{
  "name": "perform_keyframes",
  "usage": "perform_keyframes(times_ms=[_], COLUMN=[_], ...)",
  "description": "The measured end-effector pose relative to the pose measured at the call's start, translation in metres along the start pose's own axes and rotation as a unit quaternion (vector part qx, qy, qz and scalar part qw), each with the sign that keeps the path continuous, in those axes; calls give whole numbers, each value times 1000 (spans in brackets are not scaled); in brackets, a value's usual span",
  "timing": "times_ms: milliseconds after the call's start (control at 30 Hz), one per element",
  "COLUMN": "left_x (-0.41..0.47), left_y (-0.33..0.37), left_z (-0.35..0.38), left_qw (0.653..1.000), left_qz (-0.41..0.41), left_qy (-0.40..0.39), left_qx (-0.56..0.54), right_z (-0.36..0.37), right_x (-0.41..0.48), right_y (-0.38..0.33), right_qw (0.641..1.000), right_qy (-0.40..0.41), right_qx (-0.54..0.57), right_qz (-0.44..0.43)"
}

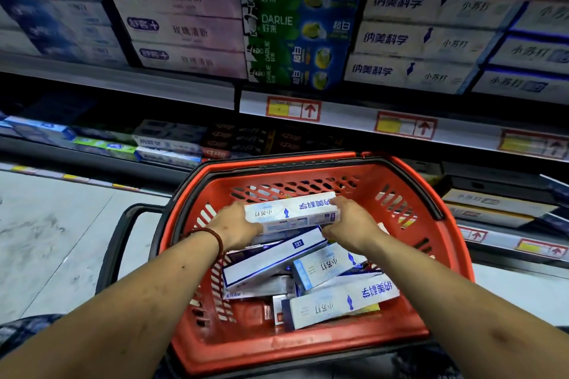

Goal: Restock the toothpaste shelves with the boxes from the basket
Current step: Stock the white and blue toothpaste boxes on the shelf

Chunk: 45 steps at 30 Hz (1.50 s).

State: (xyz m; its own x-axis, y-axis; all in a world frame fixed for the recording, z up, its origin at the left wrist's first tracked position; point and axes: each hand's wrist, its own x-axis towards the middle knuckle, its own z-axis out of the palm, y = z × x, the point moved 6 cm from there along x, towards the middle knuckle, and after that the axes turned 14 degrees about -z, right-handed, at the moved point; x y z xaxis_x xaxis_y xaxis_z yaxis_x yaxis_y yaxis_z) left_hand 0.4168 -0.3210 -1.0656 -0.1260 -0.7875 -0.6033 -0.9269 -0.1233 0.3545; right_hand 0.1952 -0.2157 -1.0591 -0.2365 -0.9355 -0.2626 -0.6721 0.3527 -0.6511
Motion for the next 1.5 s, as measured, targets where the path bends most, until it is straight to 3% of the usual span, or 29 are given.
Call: perform_keyframes(times_ms=[167, 333, 500, 567, 667, 800, 867, 1000, 1133, 1367, 1500], left_x=[13, 19, 13, 6, -14, -42, -55, -85, -106, -112, -110], left_y=[-5, -8, -12, -13, -11, 13, 29, 59, 76, 98, 103], left_z=[3, 2, -14, -23, -37, -59, -70, -84, -93, -88, -81], left_qw=[998, 986, 965, 943, 878, 824, 802, 740, 684, 639, 651], left_qz=[-45, -89, -117, -117, -120, -42, 5, 87, 115, 117, 110], left_qy=[-12, -29, 27, 57, 86, 94, 74, -40, -56, -58, -40], left_qx=[-36, -140, -235, -306, -455, -557, -593, -665, -718, -758, -750], right_z=[8, 8, -8, -16, -32, -66, -88, -125, -140, -120, -106], right_x=[18, 22, 10, 2, -15, -39, -52, -69, -77, -79, -81], right_y=[7, 3, -4, -9, -23, -41, -52, -72, -91, -108, -117], right_qw=[997, 983, 969, 961, 944, 908, 897, 872, 849, 851, 857], right_qy=[8, 38, 68, 92, 136, 212, 234, 271, 282, 237, 204], right_qx=[54, 145, 207, 236, 285, 351, 371, 407, 446, 468, 471], right_qz=[52, 101, 119, 113, 99, 84, 56, 16, -28, -38, -42])
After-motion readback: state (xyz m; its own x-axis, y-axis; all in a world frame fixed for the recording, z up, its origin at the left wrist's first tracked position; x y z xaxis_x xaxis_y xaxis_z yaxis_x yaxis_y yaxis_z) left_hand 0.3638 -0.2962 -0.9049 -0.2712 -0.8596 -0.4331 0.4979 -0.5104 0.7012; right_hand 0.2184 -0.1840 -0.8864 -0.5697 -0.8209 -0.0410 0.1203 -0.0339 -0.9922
